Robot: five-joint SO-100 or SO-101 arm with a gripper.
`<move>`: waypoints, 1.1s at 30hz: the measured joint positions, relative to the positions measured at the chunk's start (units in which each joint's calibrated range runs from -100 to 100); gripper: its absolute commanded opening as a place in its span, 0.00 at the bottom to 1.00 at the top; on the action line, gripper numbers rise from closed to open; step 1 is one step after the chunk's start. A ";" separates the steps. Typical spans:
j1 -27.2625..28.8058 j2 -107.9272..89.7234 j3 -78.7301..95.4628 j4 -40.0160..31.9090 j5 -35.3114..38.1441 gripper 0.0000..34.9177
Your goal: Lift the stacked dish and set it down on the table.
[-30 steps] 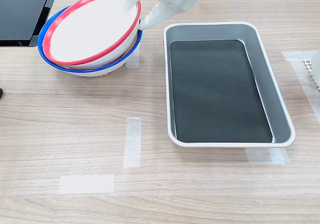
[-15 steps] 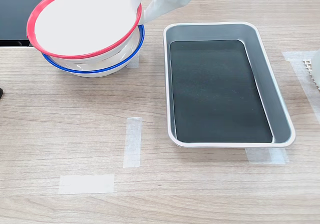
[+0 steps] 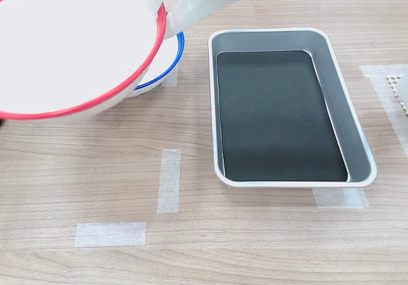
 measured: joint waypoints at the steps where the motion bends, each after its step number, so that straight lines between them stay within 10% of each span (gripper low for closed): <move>1: -1.15 0.51 0.00 0.16 -0.15 0.00; 33: -8.58 19.52 5.26 -9.79 1.51 0.03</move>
